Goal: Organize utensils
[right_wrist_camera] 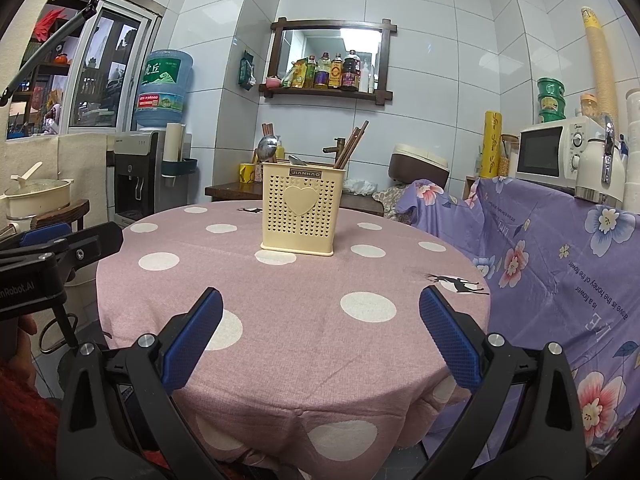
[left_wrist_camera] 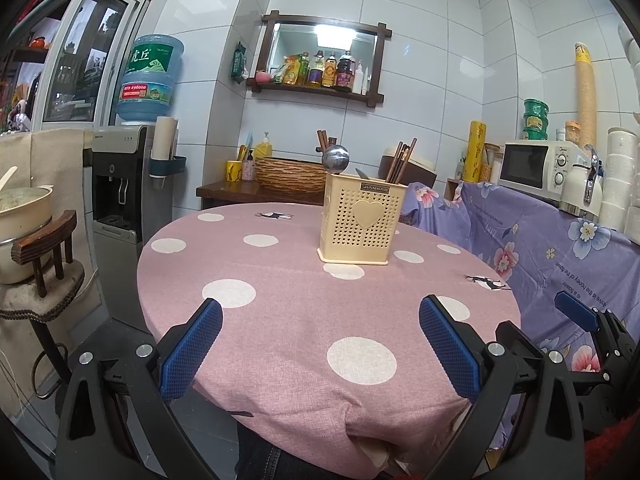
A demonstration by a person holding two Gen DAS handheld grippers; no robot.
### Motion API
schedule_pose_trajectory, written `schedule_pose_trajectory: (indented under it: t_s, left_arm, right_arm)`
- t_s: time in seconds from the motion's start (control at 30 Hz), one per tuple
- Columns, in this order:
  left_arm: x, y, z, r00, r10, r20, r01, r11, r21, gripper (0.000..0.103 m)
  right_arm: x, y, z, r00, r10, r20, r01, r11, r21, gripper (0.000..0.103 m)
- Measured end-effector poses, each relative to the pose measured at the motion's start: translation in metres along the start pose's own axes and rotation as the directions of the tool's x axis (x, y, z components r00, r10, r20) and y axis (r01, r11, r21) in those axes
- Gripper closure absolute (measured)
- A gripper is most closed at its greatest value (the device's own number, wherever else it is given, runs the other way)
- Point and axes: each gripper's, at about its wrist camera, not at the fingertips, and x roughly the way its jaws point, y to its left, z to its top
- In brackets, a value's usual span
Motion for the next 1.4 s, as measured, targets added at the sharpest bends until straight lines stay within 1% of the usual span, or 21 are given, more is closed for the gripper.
schedule_pose_trajectory:
  t_s: [1.4]
  left_arm:
    - [0.0016, 0.0029, 0.0002, 1.000, 0.016, -0.006, -0.016, 1.000, -0.008, 0.005]
  right_arm:
    - [-0.0022, -0.0018, 0.0019, 1.000, -0.008, -0.006, 0.008, 1.000, 0.003, 0.006]
